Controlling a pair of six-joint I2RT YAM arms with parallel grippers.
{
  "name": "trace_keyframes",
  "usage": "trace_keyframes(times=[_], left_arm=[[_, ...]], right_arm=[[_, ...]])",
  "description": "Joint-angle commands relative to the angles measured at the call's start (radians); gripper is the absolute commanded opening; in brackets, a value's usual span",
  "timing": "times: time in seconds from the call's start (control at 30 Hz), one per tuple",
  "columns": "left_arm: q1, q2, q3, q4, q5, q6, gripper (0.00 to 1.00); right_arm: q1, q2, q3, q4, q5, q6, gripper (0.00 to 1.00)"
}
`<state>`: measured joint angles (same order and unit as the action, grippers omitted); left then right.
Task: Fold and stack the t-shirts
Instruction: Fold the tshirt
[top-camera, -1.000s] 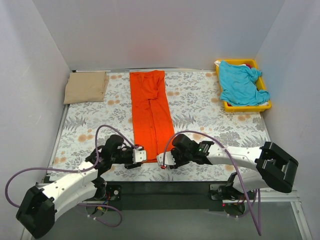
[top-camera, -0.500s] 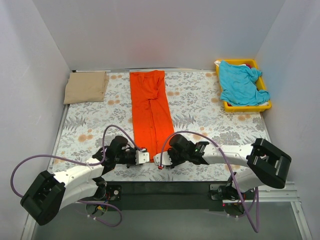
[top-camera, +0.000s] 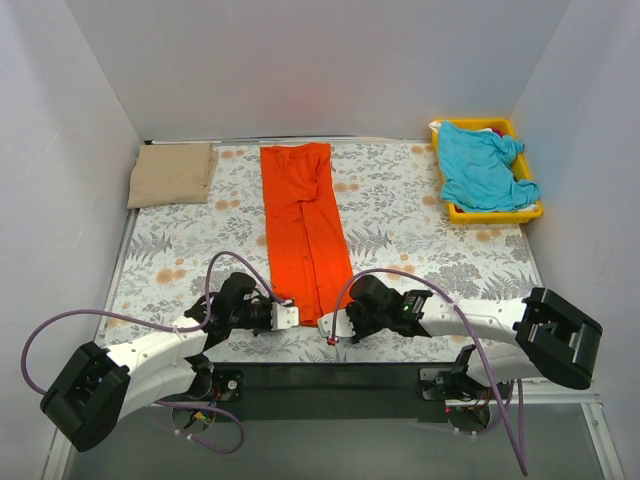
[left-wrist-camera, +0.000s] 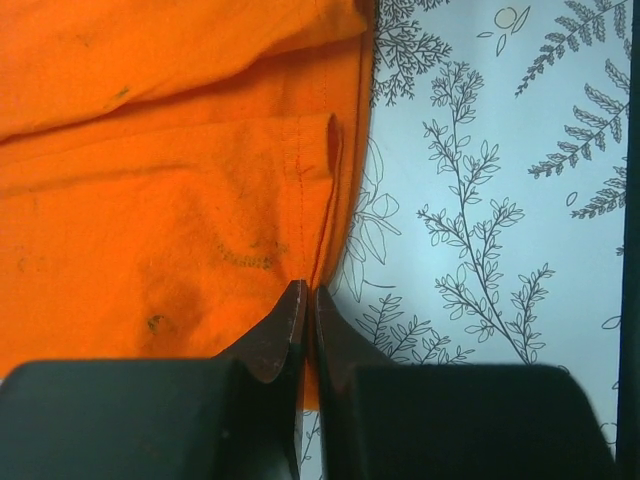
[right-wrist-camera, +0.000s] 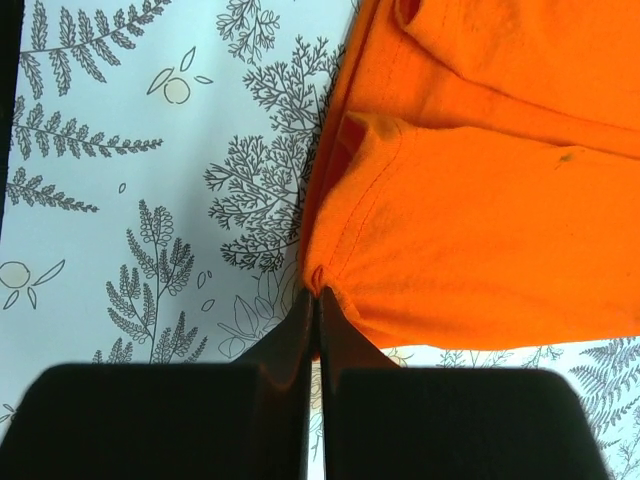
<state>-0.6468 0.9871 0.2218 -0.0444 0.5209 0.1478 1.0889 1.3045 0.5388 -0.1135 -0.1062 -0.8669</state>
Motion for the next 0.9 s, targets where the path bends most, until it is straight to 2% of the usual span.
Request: trace_keyframes(times=[0.0,0.23,0.4,0.5,0.6,0.63,0.7,0.73,0.77,0.87], left_arm=[[-0.005,-0.002,0.014,-0.086,0.010,-0.007,0.00],[-0.004,-0.142,0.122,-0.374,0.137,0.056,0.00],[-0.002,-0.223,0.195,-0.430,0.113,-0.097,0.00],[0.004,-0.211,0.225,-0.393,0.045,-0.120,0.00],[0.059,-0.154,0.249,-0.306,0.047,-0.099,0.00],[0.115,-0.130,0.258,-0.255,0.062,-0.091,0.00],[0.186,-0.027,0.313,-0.215,0.126,-0.067,0.00],[0.259,0.010,0.339,-0.171,0.146,-0.063,0.00],[0.289,0.100,0.365,-0.154,0.160,-0.056,0.00],[0.363,0.212,0.462,-0.092,0.203,-0.025,0.00]], right_arm=[[0.005,0.024,0.010,-0.120,-0.001,0.035,0.01],[0.019,-0.023,0.134,-0.267,-0.088,0.106,0.01],[0.003,-0.034,0.229,-0.342,-0.082,0.094,0.01],[-0.053,-0.011,0.269,-0.339,-0.087,0.050,0.01],[-0.119,0.048,0.332,-0.333,-0.082,-0.013,0.01],[-0.136,0.062,0.349,-0.331,-0.084,-0.030,0.01],[-0.185,0.093,0.409,-0.325,-0.087,-0.059,0.01],[-0.201,0.126,0.430,-0.322,-0.089,-0.093,0.01],[-0.230,0.143,0.469,-0.321,-0.090,-0.110,0.01],[-0.291,0.225,0.529,-0.293,-0.101,-0.161,0.01]])
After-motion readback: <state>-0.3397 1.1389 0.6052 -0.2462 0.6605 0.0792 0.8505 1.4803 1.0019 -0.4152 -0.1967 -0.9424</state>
